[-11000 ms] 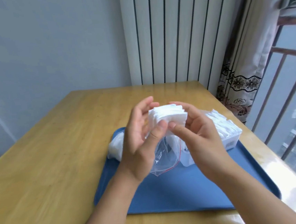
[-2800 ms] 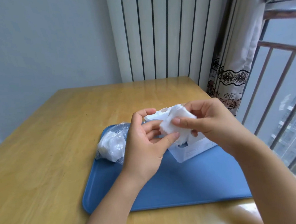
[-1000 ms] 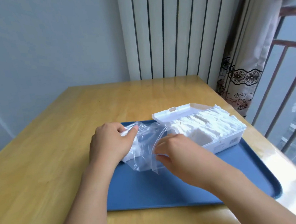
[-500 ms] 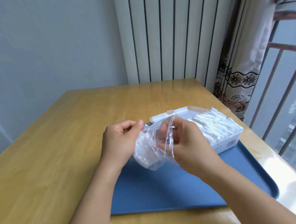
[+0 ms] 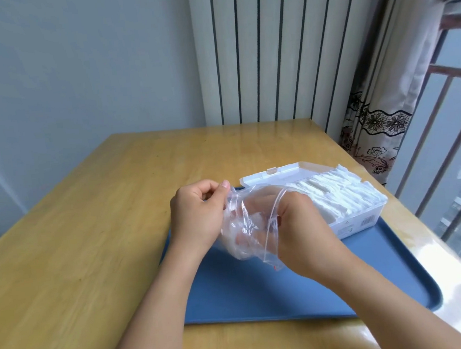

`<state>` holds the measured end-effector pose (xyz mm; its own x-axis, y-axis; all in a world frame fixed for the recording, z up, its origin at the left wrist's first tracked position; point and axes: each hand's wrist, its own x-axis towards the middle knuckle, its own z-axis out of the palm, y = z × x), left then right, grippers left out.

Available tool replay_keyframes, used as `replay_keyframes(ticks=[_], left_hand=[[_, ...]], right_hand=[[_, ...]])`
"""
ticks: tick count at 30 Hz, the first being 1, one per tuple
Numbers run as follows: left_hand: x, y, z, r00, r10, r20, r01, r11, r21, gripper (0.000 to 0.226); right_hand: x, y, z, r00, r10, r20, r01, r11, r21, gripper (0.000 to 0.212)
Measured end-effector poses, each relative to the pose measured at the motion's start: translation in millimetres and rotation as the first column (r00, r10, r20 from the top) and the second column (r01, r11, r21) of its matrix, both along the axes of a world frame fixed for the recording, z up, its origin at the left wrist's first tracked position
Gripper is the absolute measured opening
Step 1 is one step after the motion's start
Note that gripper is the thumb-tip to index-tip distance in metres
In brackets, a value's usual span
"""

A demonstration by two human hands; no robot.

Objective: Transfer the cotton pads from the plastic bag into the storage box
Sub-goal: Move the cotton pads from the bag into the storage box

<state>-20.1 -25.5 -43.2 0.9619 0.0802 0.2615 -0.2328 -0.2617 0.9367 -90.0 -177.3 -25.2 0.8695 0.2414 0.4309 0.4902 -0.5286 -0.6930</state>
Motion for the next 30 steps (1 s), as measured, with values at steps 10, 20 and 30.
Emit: replay_keyframes(ticks=[10,20,30], left_hand=[[4,4,-2,0.998,-0.005,-0.059,0.009,0.997,0.075,0.034],[20,33,-6,0.962,0.255,-0.096,-0.251,0.967,0.05,0.04],[-29,-6,27,0.895,0.017,0.446,0.075,0.98,-0.187,0.045]], right_hand=[[6,0,-17,0.994,-0.107,0.0,0.096,0.892,-0.442,0.008],[1,-21,16,0.986,-0.163,-0.012,0.162,0.964,0.213,0.011],[3,-32,26,0.952,0.258,-0.164,-0.031,0.615,0.788,0.031]])
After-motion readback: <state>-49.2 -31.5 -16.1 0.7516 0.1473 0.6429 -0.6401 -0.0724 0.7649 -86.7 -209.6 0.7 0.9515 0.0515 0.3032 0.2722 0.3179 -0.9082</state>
